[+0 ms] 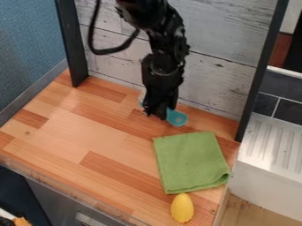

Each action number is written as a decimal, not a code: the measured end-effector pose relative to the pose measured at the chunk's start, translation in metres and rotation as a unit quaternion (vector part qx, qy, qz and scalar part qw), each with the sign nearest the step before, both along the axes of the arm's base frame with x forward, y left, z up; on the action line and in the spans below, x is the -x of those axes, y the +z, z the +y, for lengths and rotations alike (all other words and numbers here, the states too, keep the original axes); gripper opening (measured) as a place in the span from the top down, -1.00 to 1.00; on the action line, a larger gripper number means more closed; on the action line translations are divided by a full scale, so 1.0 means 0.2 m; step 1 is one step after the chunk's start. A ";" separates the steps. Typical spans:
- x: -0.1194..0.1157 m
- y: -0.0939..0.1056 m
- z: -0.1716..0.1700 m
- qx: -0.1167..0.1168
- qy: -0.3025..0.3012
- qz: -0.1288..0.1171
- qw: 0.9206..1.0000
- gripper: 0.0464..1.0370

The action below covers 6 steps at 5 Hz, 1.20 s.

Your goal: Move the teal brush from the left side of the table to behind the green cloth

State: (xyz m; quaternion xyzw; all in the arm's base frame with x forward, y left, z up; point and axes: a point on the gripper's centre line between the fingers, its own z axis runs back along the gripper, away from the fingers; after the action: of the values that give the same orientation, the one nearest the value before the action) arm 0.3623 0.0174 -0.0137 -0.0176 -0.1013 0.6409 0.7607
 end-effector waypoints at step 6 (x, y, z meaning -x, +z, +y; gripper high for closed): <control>-0.01 0.10 -0.04 -0.006 -0.010 -0.014 1.000 -0.93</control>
State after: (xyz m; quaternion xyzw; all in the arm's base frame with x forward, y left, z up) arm 0.3652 0.0089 0.0059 -0.0233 -0.1157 0.6322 0.7658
